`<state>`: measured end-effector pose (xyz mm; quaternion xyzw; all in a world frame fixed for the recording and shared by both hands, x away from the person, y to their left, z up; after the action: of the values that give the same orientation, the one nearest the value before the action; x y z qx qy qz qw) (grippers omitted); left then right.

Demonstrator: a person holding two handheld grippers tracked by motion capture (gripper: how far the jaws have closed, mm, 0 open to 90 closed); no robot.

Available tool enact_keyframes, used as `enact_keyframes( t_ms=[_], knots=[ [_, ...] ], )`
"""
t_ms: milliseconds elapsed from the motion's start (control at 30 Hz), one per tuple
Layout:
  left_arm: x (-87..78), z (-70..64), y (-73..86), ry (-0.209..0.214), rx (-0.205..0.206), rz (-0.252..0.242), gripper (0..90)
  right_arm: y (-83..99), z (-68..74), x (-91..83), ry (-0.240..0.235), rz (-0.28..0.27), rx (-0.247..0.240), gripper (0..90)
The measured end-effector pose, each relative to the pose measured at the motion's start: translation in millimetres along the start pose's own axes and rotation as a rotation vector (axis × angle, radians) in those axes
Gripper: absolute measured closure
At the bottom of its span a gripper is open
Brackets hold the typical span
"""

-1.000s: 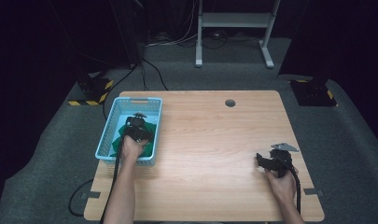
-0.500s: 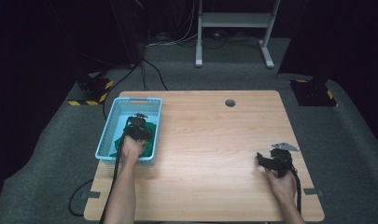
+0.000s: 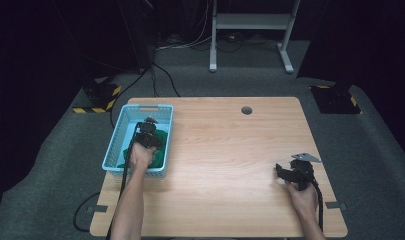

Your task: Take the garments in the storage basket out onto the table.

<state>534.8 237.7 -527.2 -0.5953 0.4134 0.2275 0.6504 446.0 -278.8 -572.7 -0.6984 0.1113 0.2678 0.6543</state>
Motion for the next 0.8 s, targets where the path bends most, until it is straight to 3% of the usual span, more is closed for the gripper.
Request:
enact_keyframes(
  t_ms=[233,300,367,433,800],
  knots=[
    [-13.1,-0.2,-4.3,-0.016,0.016,-0.050,76.4,0.0,-0.2,0.0,0.000,0.000,0.000,21.9],
    [-23.4,-2.0,-7.4,-0.018,0.024,-0.097,76.6,0.0,-0.3,0.0,0.001,0.000,0.000,21.9],
    [-26.6,-1.9,-8.8,-0.018,0.021,-0.111,76.7,0.0,-0.2,0.0,0.001,0.001,0.003,21.9],
    [-33.4,-0.6,-11.5,-0.014,0.008,-0.148,77.0,0.0,-0.2,-0.1,0.002,0.001,0.003,21.9],
    [-56.7,-3.7,-17.9,0.018,-0.001,-0.241,77.4,0.0,-0.2,0.0,0.001,0.001,0.003,21.9]
  ],
)
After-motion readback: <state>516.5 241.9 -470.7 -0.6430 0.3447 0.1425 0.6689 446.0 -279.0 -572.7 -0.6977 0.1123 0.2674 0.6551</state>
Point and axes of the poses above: each handheld gripper's, and its own axes: x roughly forward along the jaws, y roughly out of its underside, z roughly to its left, the point moved 4 cm from there along x, roughly forward along the jaws, and after that the axes turned 9 degrees about -z, right-handed, at the moved point
